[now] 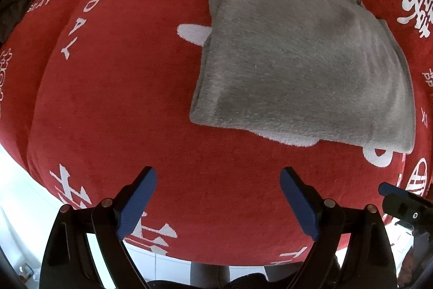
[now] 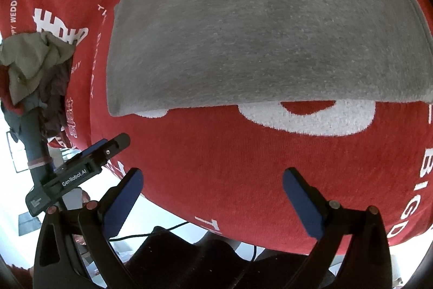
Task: Fold small clothes
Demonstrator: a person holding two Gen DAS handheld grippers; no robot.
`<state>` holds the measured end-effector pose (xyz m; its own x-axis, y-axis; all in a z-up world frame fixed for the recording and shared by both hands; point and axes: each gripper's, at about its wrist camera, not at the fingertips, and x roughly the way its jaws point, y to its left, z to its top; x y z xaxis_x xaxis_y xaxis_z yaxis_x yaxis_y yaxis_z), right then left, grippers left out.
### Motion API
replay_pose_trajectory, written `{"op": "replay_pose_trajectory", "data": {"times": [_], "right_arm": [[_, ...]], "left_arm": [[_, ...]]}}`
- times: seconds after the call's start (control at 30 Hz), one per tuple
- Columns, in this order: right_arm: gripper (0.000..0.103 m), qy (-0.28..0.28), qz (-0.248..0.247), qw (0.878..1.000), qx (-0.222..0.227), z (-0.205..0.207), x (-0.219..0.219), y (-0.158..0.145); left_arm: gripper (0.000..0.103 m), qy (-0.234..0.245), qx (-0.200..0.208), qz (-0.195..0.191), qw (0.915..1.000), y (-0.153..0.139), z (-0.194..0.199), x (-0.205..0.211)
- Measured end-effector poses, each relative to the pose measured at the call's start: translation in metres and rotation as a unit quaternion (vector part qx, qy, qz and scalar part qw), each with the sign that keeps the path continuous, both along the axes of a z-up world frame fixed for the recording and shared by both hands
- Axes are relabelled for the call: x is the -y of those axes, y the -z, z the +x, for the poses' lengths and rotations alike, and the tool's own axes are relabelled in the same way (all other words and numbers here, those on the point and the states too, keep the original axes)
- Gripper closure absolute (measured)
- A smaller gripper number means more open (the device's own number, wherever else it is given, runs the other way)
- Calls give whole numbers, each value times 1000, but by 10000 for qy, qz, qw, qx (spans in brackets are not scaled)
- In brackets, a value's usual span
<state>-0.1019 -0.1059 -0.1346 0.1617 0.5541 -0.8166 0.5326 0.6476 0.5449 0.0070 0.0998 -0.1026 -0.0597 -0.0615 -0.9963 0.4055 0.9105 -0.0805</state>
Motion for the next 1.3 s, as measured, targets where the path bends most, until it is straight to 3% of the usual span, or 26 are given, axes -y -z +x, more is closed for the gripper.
{"op": "replay_pose_trajectory", "data": {"times": [0.33,0.4,0.47,0.53,0.83,1.3], "right_arm": [[2,308,328,9990,20,-1,5,8],[6,455,512,9976,125,1,6,9],[18,650,760,9947,253,4,8,12],[21,824,937,9916,336,7,9,15],[21,1362,1514,9776,525,29,2,36],[22,1787,1799,9648,699,35,8,48]], "left_arm": [[10,-133,-59,-129,9998,9,-6,10],[10,-239,-107,-272,9993,8,-3,5],[10,-437,-186,-518,9975,9,-2,3],[10,-582,-187,-716,9956,9,-1,1],[10,-647,-150,-882,9939,15,7,11],[10,-725,-284,-804,9937,17,9,16]]}}
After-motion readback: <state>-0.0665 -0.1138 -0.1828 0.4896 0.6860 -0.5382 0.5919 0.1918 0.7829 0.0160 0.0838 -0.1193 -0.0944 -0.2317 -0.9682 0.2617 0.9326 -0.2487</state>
